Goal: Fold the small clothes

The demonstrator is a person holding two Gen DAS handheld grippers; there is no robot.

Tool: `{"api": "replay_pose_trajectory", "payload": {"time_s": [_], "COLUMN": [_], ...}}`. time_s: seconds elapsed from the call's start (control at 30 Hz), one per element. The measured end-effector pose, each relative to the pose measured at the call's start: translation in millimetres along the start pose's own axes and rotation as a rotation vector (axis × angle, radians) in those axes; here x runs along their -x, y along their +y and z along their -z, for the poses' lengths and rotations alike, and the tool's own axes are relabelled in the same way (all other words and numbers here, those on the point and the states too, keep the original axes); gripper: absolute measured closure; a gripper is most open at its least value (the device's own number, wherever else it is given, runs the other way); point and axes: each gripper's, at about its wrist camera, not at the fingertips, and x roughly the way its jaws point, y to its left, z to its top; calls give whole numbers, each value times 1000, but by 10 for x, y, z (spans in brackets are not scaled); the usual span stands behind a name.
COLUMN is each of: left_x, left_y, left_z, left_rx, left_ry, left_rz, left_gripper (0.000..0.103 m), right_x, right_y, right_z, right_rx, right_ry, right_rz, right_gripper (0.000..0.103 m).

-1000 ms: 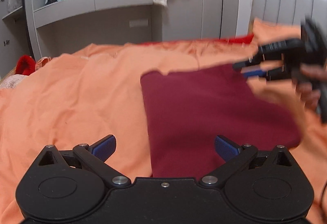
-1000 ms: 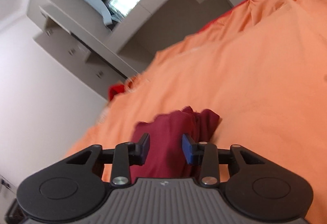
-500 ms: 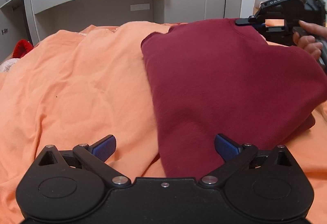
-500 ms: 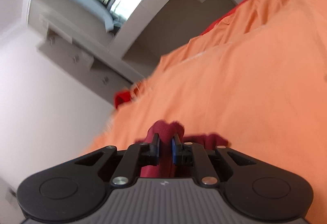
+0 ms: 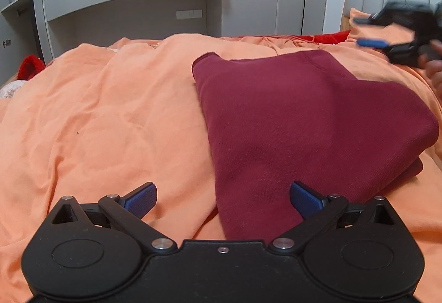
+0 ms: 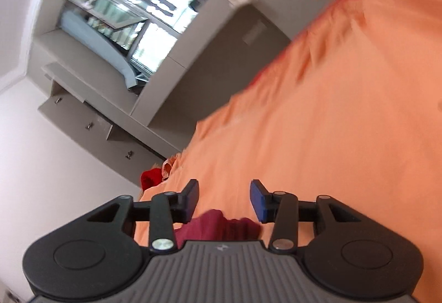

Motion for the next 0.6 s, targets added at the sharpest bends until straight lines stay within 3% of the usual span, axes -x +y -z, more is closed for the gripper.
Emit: {"api": "replay_pose_trajectory", "payload": {"time_s": [0.2,0.3,0.37,0.43,0.47,0.5,0.57,0.6], "left_x": [142,193,224,315,377,451,666,779], "left_y": [32,63,100,162,191,213,241,242], "left_z": [-27,-19,-4,-2,-8,-10,-29,-34], "left_rx": [41,42,46,82,101,115,129,130], "left_ry": [-31,-18,-9,-6,-7,-9,-20,-29], "left_rz": [2,-21,-37,-33,-27,-22,-17,-21], "left_gripper": [1,1,1,1,1,1,1,1], "right_x": [0,-18,28,20,50,100,226,324], "right_y": [868,844,539,159,-5,-120,-119,-67], "right_z": [722,1153,1391,1538,1592,1611,1600,1578], "right_rx": [94,124,53,-38,-95,-158,-192,-177], "right_ry": [264,322,295,280,260,239,215,202], "right_rz": [-189,-184,-140,-121,-134,-152,-159,-153], "right_gripper": [54,54,55,72,95,103,95,73]}}
